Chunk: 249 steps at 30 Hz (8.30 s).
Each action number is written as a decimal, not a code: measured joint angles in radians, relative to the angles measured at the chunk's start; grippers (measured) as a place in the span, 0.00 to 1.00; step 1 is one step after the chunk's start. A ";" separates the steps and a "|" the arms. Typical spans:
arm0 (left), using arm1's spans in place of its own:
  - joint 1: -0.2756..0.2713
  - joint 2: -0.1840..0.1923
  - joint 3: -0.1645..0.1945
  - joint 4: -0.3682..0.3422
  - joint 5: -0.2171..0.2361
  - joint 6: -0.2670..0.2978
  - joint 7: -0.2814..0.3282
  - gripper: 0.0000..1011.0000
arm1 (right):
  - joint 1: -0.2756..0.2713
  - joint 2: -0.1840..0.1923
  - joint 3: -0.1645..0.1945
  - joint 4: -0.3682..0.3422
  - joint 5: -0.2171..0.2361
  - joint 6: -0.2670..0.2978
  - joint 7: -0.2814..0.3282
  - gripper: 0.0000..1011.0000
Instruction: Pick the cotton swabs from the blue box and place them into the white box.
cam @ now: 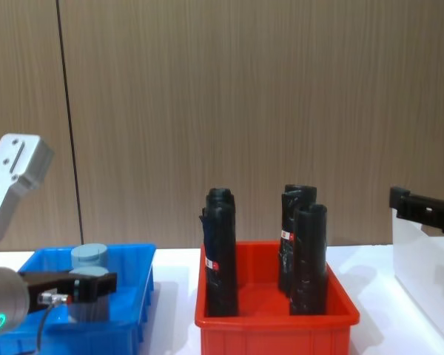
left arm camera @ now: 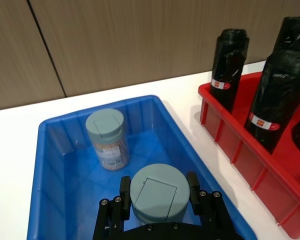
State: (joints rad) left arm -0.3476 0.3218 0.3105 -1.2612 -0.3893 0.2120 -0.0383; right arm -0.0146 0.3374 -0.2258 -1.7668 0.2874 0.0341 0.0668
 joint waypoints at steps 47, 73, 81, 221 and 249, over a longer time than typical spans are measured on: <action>-0.078 0.045 -0.029 -0.261 0.026 0.046 -0.426 0.66 | 0.000 0.000 0.000 0.000 0.000 0.000 0.000 0.99; -0.324 -0.055 0.009 -0.048 0.006 0.089 -0.821 0.66 | 0.000 0.000 0.000 0.000 0.000 0.000 0.000 0.99; -0.381 -0.082 0.020 0.011 0.012 0.099 -0.880 0.66 | 0.000 0.000 0.000 0.000 0.000 0.000 0.000 0.99; -0.440 -0.109 0.030 0.072 0.017 0.109 -0.941 0.91 | 0.366 -0.087 -0.048 0.139 -0.135 0.259 0.365 0.62; -0.440 -0.110 0.030 0.072 0.017 0.109 -0.941 0.99 | 0.361 -0.070 -0.033 0.180 -0.107 0.245 0.306 0.62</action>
State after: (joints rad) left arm -0.7874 0.2122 0.3404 -1.1897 -0.3722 0.3209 -0.9790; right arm 0.3459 0.2678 -0.2589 -1.5870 0.1803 0.2786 0.3727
